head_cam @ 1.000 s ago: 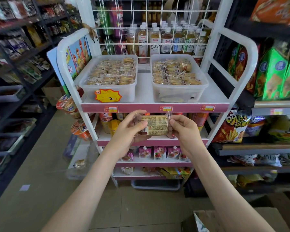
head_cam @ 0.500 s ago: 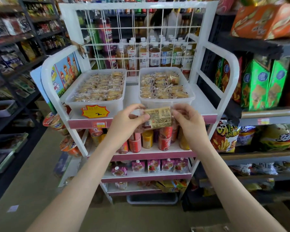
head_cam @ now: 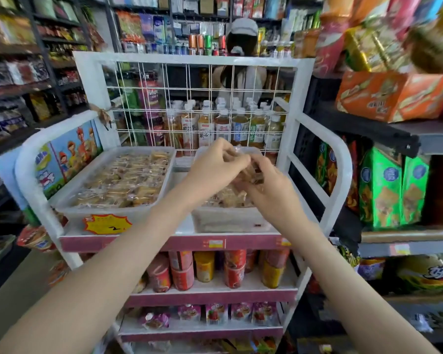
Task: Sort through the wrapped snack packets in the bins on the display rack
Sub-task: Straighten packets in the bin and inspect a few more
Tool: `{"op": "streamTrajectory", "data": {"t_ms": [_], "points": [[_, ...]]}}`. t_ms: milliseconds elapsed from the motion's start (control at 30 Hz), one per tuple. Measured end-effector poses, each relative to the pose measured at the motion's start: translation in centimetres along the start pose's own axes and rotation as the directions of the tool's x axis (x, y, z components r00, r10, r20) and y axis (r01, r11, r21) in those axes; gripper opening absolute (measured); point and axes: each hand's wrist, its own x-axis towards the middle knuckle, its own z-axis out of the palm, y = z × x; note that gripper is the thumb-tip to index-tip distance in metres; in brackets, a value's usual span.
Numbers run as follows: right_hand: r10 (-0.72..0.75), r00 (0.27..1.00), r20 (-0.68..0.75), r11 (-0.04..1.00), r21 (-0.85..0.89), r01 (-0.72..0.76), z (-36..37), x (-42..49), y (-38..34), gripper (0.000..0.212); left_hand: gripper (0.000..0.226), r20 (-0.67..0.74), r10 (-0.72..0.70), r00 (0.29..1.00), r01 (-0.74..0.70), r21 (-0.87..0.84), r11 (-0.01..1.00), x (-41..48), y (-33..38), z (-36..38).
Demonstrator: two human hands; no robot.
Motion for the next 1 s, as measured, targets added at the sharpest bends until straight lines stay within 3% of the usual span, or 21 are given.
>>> {"op": "streamTrajectory", "data": {"t_ms": [100, 133, 267, 367, 467, 600, 700, 800, 900, 1000], "points": [[0.14, 0.99, -0.026, 0.978, 0.162, -0.134, 0.6, 3.0, 2.7, 0.043, 0.031, 0.142, 0.031, 0.989, -0.016, -0.11, 0.994, 3.5, -1.8, -0.4], [0.178, 0.983, -0.049, 0.968, 0.188, -0.166, 0.6, 4.1, 3.7, 0.044, 0.034, 0.16, 0.051, 0.986, -0.041, -0.062, 0.997, 4.8, -2.7, -0.5], [0.315, 0.947, -0.068, 0.935, 0.195, -0.297, 0.5, 8.4, 8.2, 0.044, 0.06, 0.308, 0.047, 0.95, -0.158, 0.346, 0.925, 9.8, -6.4, -0.1], [0.356, 0.933, 0.057, 0.933, 0.03, -0.358, 1.0, 10.6, 11.0, 0.042, 0.091, 0.526, -0.083, 0.846, -0.287, 0.582, 0.761, 11.4, -8.5, 1.5], [0.365, 0.898, 0.247, 0.929, -0.158, -0.334, 1.3, 11.4, 12.4, 0.044, 0.108, 0.618, -0.215, 0.756, -0.396, 0.693, 0.602, 12.5, -10.8, 2.8], [0.38, 0.815, 0.438, 0.91, -0.334, -0.244, 2.4, 12.3, 13.5, 0.047, 0.113, 0.63, -0.242, 0.738, -0.408, 0.702, 0.584, 14.8, -12.7, 2.9], [0.395, 0.776, 0.491, 0.807, -0.589, -0.038, 4.1, 13.3, 14.1, 0.041, 0.113, 0.639, -0.217, 0.738, -0.441, 0.7, 0.561, 15.0, -12.9, 2.9], [0.364, 0.803, 0.472, 0.759, -0.65, 0.038, 5.2, 13.7, 14.3, 0.031, 0.115, 0.646, -0.193, 0.738, -0.443, 0.68, 0.583, 14.7, -13.1, 3.1], [0.319, 0.878, 0.357, 0.695, -0.718, 0.04, 5.6, 13.7, 14.7, 0.044, 0.113, 0.663, -0.188, 0.725, -0.452, 0.663, 0.596, 14.3, -12.9, 3.0], [0.272, 0.916, 0.294, 0.713, -0.701, 0.013, 5.6, 13.5, 14.7, 0.038, 0.113, 0.683, -0.212, 0.698, -0.476, 0.665, 0.575, 13.8, -12.4, 3.2]]}}
